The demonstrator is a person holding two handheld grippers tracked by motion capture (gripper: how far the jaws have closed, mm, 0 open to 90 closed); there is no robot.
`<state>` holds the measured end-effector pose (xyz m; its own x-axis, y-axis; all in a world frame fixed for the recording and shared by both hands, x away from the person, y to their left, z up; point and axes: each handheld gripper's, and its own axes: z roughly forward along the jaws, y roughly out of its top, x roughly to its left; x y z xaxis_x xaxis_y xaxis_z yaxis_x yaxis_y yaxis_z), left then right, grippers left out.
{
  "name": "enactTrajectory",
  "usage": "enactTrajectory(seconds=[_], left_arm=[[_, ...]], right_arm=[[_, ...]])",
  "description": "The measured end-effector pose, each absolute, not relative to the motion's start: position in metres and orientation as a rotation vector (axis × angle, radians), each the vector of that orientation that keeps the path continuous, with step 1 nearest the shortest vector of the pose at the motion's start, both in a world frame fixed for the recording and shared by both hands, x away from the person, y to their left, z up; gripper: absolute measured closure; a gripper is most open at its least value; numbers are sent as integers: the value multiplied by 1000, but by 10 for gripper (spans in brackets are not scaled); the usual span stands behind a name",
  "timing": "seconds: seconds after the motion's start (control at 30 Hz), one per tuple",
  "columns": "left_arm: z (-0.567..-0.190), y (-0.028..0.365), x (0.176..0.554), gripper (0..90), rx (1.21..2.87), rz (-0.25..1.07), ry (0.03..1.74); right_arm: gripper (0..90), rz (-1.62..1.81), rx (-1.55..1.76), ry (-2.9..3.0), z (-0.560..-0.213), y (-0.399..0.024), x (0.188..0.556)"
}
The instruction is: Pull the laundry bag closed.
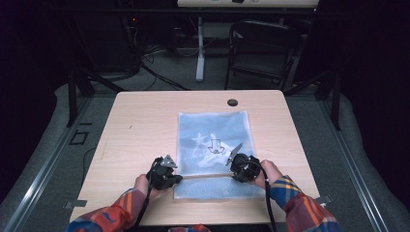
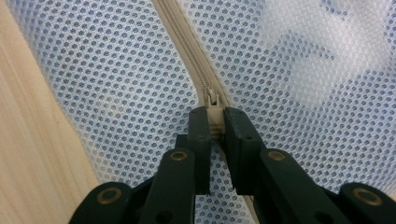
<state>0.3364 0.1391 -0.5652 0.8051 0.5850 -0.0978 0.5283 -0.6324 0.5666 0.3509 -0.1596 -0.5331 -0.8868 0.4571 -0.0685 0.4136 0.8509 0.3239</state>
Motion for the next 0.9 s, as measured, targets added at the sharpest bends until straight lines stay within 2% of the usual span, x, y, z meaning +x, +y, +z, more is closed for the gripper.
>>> enactTrajectory(seconds=[0.9], left_arm=[[-565,140,337,900,2396,124,820]], right_arm=[[816,401,790,2862,-534,-200,348]])
